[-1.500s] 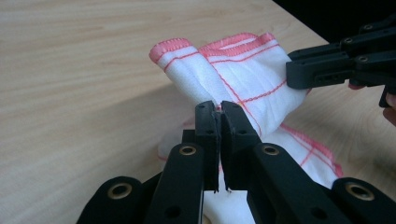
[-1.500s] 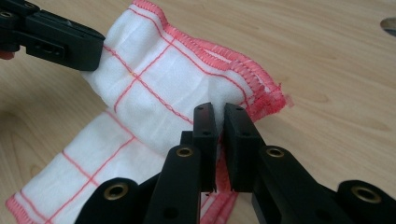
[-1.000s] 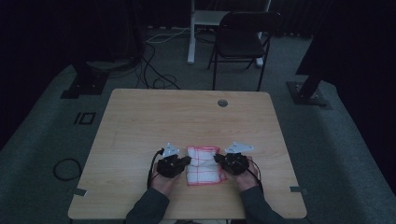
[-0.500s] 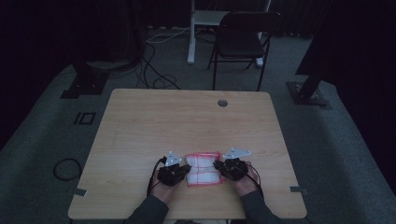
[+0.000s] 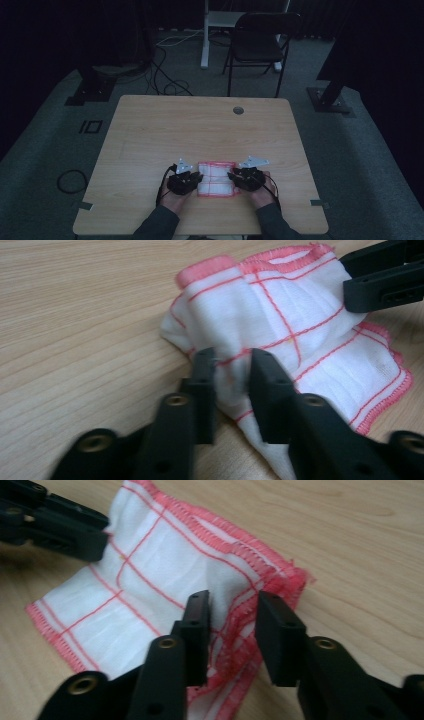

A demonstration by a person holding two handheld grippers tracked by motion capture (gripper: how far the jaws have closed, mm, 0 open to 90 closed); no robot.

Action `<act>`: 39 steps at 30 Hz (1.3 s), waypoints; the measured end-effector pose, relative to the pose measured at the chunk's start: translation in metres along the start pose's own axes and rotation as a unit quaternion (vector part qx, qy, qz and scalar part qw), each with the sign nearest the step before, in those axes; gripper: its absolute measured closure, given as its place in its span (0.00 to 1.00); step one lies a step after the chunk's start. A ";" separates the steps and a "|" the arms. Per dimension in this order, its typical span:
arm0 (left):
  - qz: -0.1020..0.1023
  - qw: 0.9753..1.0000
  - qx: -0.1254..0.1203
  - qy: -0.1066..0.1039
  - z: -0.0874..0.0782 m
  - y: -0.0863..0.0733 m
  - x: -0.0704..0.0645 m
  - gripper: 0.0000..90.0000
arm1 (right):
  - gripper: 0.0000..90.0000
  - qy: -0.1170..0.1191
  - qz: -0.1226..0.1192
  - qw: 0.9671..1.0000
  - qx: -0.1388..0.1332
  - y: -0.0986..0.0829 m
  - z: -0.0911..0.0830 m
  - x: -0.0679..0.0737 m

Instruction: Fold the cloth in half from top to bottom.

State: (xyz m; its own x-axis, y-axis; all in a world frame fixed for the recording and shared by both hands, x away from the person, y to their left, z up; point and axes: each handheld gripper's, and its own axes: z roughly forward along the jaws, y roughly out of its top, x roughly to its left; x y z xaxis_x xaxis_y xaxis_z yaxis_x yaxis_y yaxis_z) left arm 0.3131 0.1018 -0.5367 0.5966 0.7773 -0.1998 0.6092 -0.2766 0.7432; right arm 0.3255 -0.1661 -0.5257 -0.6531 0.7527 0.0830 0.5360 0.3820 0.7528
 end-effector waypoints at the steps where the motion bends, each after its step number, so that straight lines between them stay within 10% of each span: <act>1: -0.004 1.000 -0.002 -0.002 -0.001 0.000 0.001 0.77 | 0.68 -0.003 0.001 1.000 -0.003 0.001 -0.001 -0.001; 13: -0.020 0.999 -0.045 -0.013 -0.010 0.025 0.010 0.62 | 0.53 0.002 0.028 0.999 -0.020 0.017 0.001 -0.013; 24: -0.042 0.998 -0.034 -0.024 0.003 0.040 0.021 0.56 | 0.46 0.024 0.067 0.997 0.006 0.024 0.016 -0.026; 29: -0.042 0.999 -0.016 -0.019 0.007 0.041 0.021 0.61 | 0.52 0.039 0.073 0.996 0.012 0.024 0.020 -0.027; 33: -0.030 0.999 -0.016 -0.017 0.003 0.042 0.018 0.87 | 0.78 0.033 0.057 0.998 -0.002 0.024 0.012 -0.026; 39: -0.020 0.999 -0.021 -0.015 -0.002 0.043 0.014 0.95 | 0.94 0.037 0.037 0.999 -0.013 0.023 0.001 -0.025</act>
State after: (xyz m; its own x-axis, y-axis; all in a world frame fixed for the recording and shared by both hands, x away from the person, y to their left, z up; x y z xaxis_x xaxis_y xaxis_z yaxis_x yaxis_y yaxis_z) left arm 0.3466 0.1018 -0.5066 0.5884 0.7698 -0.2474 0.6100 -0.2217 0.7607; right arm 0.3551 -0.1755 -0.5111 -0.6508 0.7363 0.1852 0.5700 0.3126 0.7599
